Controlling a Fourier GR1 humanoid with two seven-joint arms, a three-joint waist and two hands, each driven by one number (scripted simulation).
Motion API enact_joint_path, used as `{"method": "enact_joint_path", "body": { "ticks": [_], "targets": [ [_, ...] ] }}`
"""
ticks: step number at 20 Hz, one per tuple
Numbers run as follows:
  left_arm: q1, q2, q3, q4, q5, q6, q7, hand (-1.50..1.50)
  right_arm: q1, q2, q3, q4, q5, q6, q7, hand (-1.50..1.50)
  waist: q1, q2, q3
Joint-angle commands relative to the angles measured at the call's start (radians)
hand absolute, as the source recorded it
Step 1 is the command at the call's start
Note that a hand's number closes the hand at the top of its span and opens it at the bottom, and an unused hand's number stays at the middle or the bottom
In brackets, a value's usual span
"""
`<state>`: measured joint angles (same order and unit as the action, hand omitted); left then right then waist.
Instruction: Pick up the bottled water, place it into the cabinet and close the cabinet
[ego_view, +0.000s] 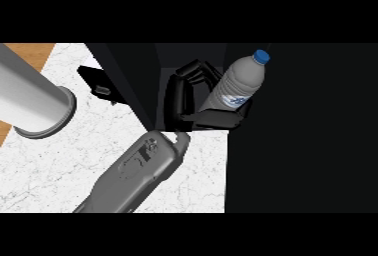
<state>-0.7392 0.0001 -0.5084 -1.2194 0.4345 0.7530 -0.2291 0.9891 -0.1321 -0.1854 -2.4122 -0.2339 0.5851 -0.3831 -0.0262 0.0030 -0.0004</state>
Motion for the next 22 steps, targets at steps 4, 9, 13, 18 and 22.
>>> {"method": "enact_joint_path", "body": {
  "ticks": [4,9,13,18,22],
  "targets": [
    [-0.057,0.000,0.014,0.175,0.046,-0.029,-0.090,1.50,0.015,-0.009,-0.047,-0.100,-0.168,0.011,0.063,-1.50,-0.005,0.002,0.000],
    [-0.150,0.000,0.064,0.322,0.029,-0.028,-0.059,1.50,0.011,-0.012,-0.073,-0.074,-0.184,0.017,0.055,-1.50,-0.006,0.003,0.000],
    [-0.150,0.000,0.143,0.388,0.113,-0.078,-0.137,1.50,0.016,0.022,-0.036,-0.065,-0.124,0.040,0.028,-1.50,-0.015,0.004,-0.001],
    [-0.190,0.000,0.137,0.509,0.173,-0.065,-0.264,1.50,-0.047,-0.031,-0.063,-0.032,-0.182,0.040,0.070,-1.50,-0.024,0.010,-0.001],
    [-0.305,0.000,0.206,0.673,0.113,-0.112,-0.259,1.50,-0.036,0.009,-0.020,-0.068,-0.134,0.033,0.066,-1.50,-0.024,0.011,0.000]
  ]
}}
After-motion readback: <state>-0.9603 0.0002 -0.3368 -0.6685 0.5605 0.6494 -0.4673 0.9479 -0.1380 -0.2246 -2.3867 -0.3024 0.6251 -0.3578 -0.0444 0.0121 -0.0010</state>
